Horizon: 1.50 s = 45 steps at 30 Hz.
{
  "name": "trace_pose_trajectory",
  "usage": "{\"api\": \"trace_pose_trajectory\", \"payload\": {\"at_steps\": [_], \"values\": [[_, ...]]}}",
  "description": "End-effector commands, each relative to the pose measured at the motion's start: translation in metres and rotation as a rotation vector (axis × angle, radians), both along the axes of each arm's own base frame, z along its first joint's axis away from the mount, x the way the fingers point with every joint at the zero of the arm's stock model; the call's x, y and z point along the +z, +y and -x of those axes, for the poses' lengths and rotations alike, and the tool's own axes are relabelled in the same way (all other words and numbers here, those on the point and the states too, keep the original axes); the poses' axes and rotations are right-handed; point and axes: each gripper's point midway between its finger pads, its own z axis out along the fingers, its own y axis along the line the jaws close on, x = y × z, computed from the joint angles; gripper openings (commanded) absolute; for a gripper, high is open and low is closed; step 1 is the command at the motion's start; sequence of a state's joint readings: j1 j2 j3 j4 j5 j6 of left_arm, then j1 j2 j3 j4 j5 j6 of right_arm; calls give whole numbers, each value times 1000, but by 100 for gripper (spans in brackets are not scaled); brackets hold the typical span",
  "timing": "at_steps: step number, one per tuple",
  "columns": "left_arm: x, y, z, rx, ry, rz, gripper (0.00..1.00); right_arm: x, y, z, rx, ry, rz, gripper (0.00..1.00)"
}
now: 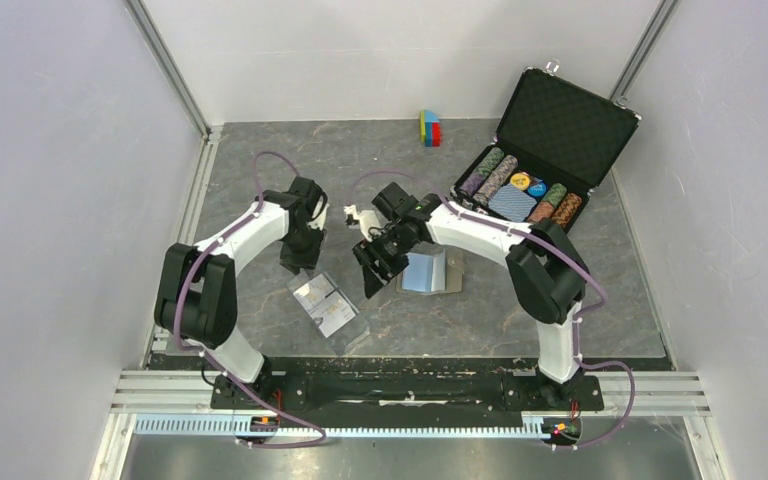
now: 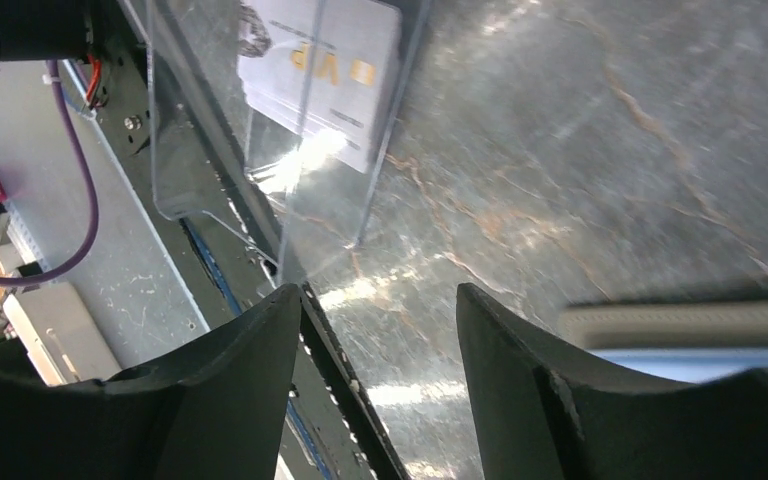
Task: Put the credit cards into the card holder
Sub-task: Pick up the credit card from the storage box.
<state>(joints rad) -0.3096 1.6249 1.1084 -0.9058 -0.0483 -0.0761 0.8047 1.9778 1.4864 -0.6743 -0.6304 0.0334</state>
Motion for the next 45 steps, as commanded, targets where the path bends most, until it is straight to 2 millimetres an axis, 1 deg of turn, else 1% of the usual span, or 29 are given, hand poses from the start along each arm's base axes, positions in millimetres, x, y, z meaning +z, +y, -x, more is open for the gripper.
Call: {"api": "trace_pose_trajectory", "payload": {"at_steps": [1,4,5,8,12,15,16,17,19,20,21,22,23,26,27,30,31,33,35,40,45], "values": [[7,-9,-17,-16,-53,45,35,18,-18,-24,-77,-75,-10,62],[11,-14,-17,30,-67,72,22,19,-33,-40,-133,-97,5,62],[11,-15,-17,41,-72,78,20,16,-38,-43,-152,-100,15,62],[14,-16,-18,101,-87,86,10,11,-55,-55,-205,-110,42,63],[14,-19,-16,160,-84,103,6,7,-73,-67,-266,-117,58,63],[13,-18,-13,188,-82,100,5,7,-80,-72,-287,-119,58,63],[14,-18,-12,194,-83,101,8,8,-80,-72,-287,-119,55,63],[16,-18,-12,198,-88,106,15,9,-79,-73,-285,-118,49,64],[24,-20,-12,199,-106,122,42,11,-76,-71,-279,-110,29,64],[29,-20,-13,199,-122,131,52,12,-74,-70,-279,-99,17,64],[36,-21,-15,201,-140,141,58,12,-72,-68,-278,-90,6,64],[42,-22,-17,200,-159,149,61,12,-71,-67,-278,-82,-3,64],[49,-26,-18,194,-172,176,62,13,-69,-66,-279,-77,-14,64],[66,-38,-19,173,-204,254,63,10,-67,-62,-279,-53,-29,64],[70,-45,-19,153,-214,298,62,8,-67,-61,-279,-48,-29,64],[73,-74,-13,96,-196,458,59,6,-66,-56,-268,-32,-56,64],[71,-81,-9,87,-177,496,58,5,-65,-54,-271,-23,-64,64],[62,-88,-3,86,-141,516,57,3,-66,-51,-272,-10,-76,64],[51,-89,2,96,-112,503,57,-2,-70,-49,-279,-2,-70,64],[26,-92,5,127,-79,505,58,-11,-77,-44,-295,22,-75,64],[2,-95,3,143,-45,481,59,-12,-75,-39,-279,47,-110,64]]}}
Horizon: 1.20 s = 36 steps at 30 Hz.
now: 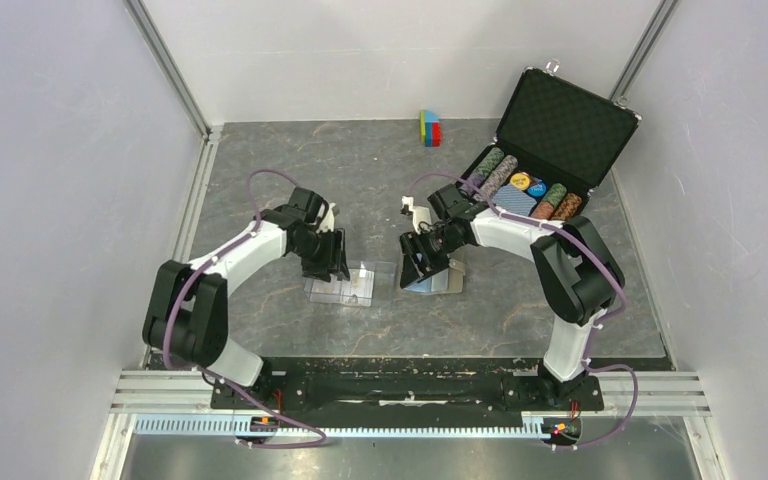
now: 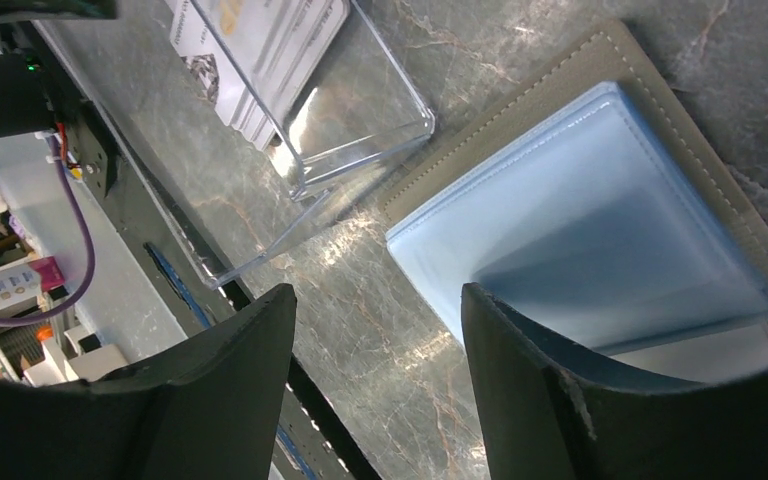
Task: Put the credit cards into the card holder
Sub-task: Pick up the credit card from the storage box.
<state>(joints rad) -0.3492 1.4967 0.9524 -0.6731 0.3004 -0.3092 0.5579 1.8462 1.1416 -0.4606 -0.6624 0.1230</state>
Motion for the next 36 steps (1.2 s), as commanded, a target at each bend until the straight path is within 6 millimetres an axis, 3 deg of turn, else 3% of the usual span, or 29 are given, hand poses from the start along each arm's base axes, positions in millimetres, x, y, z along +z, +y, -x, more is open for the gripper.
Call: {"api": "trace_pose_trajectory", "payload": {"at_steps": [1,11,20,27,32,36], "values": [[-12,-14,-11,45,2,36,59,21,11,-4,19,-41,-102,64],[-40,-31,-9,15,41,24,59,9,14,8,29,26,-137,55],[-32,-83,1,-21,49,107,57,0,16,14,26,80,-150,40],[-25,-119,7,-92,82,175,58,-2,20,16,30,104,-173,40],[-20,-125,11,-131,86,213,58,-2,20,18,31,112,-175,40],[-16,-112,9,-112,56,143,59,-3,18,19,29,111,-169,39]]}}
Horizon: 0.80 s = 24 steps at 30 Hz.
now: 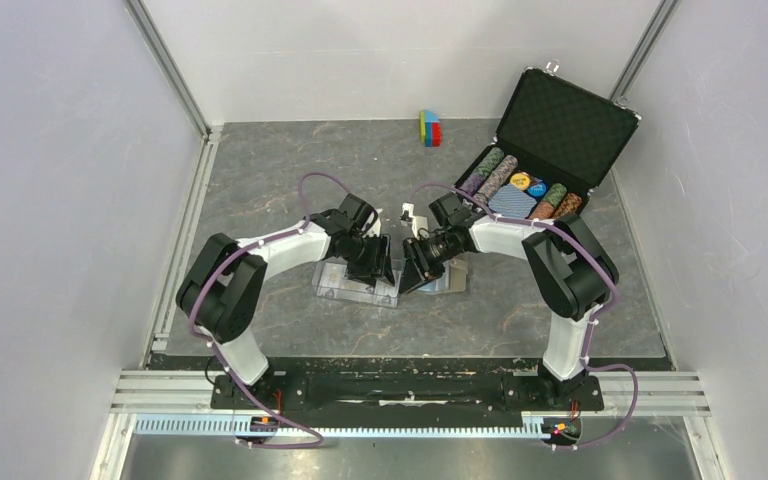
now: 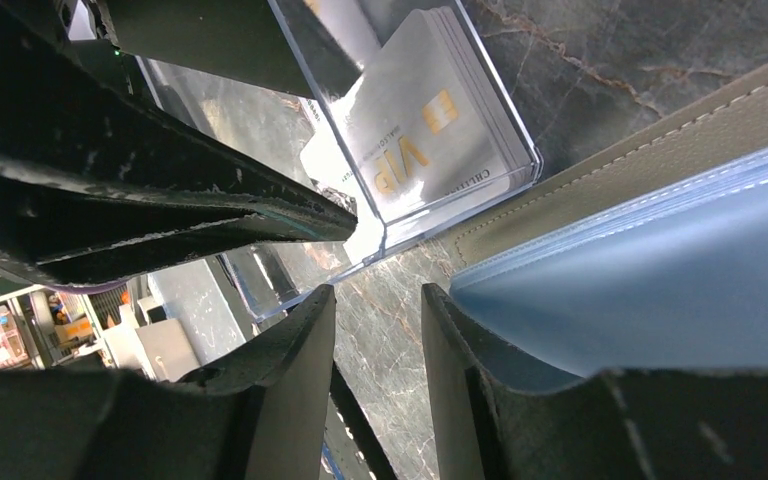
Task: Put the credit cards into the card holder
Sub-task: Pick up the credit card from the storage box.
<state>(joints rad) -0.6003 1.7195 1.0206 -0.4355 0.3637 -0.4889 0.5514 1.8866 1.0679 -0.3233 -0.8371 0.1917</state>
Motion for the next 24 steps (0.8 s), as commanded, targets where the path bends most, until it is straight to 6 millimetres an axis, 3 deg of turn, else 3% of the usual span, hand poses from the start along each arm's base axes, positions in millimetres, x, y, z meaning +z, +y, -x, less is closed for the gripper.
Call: {"api": "trace_pose_trajectory", "payload": {"at_steps": [1,6,12,20,24], "values": [[10,-1,4,14,17,-5,59,2,4,2,10,-5,-29,39],[9,14,6,18,1,-88,60,0,2,4,9,-2,-25,39],[9,10,9,-2,-10,-124,57,0,2,5,9,-2,-25,38],[8,-8,11,-54,-21,-126,31,-1,0,6,9,-1,-24,37],[9,-6,11,-67,-31,-168,13,-1,0,8,12,-4,-22,35]]}}
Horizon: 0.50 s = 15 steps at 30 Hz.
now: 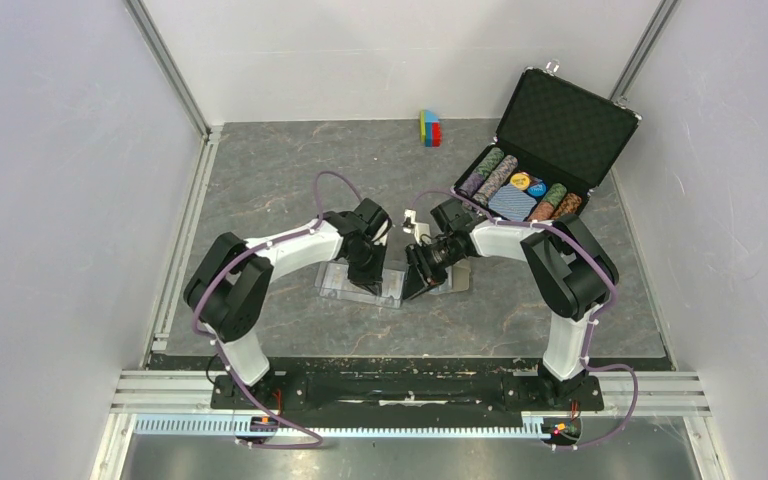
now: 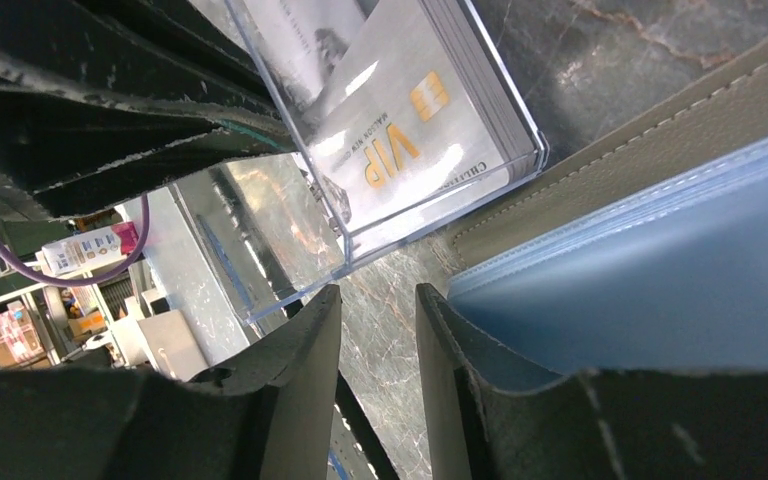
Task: Put the credit cards into the card holder
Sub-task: Pick up the credit card from the storage box.
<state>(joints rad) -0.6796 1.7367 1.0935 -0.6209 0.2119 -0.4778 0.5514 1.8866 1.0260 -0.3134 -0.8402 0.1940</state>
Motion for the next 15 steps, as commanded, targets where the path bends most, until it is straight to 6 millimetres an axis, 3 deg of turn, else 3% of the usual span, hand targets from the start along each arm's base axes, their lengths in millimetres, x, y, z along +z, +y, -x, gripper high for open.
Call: {"api": "trace_pose_trajectory", "payload": {"at_steps": [1,8,15], "values": [[14,-17,-8,-43,-46,14,12,8,5,-2,12,-32,-35,35],[13,-15,-7,-61,-50,-30,17,8,5,-2,11,-34,-34,33],[18,-25,-7,-93,-67,-20,12,6,5,-1,13,-30,-33,33]]}}
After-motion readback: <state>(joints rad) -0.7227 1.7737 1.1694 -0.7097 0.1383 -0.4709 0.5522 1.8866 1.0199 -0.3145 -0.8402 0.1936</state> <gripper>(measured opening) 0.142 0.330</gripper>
